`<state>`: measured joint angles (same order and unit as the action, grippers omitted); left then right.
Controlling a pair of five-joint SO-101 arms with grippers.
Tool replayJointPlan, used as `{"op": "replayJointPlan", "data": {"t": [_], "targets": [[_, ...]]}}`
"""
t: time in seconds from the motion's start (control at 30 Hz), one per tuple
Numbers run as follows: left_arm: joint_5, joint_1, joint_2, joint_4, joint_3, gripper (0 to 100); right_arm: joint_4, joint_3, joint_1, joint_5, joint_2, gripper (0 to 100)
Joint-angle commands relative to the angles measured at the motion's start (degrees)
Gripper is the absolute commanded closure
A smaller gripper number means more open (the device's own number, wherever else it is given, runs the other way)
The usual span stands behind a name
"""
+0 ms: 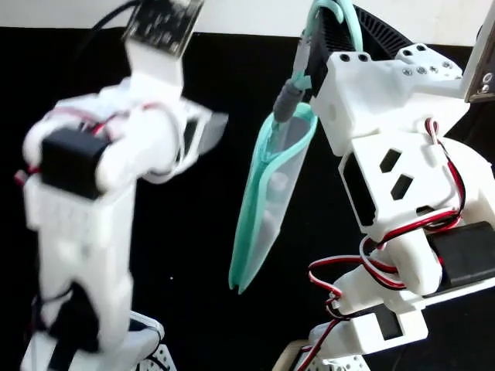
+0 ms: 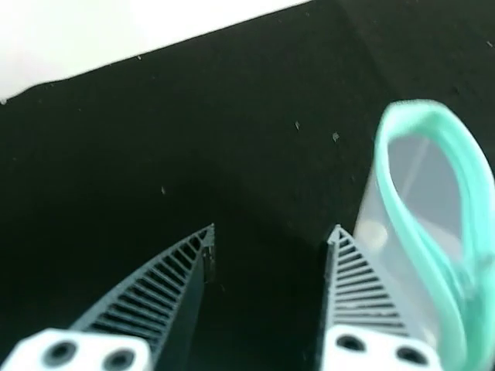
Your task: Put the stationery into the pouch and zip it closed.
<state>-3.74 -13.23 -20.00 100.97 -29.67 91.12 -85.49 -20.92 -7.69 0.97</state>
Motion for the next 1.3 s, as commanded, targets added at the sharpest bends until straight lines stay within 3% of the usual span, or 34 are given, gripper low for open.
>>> {"op": "replayJointPlan", "data": {"t": [0.0, 0.13, 0.4, 0.63, 0.9, 1.27], "targets": [[0.5, -1.5, -11.0, 0.4, 7.3, 75, -0.4, -1.1, 0.4, -0.6, -0.1, 99.2], [3.7, -2.1, -13.8, 0.4, 11.6, 75, -0.4, -1.0, 0.4, -0.6, -0.1, 99.2], [9.2, -15.2, -14.0, 0.4, 11.5, 75, 0.0, -1.0, 0.4, -0.7, -0.1, 99.2], [12.2, -16.0, -14.0, 0.3, 11.4, 75, 0.0, -1.0, 0.4, -0.7, -0.1, 99.2], [12.3, -22.0, -13.6, 0.3, 11.7, 75, 0.0, -0.9, 0.4, -0.7, -0.1, 99.2], [12.0, -21.9, -9.4, -2.1, 11.9, 75, 0.0, -1.0, 0.4, -0.6, -0.1, 99.2]]}}
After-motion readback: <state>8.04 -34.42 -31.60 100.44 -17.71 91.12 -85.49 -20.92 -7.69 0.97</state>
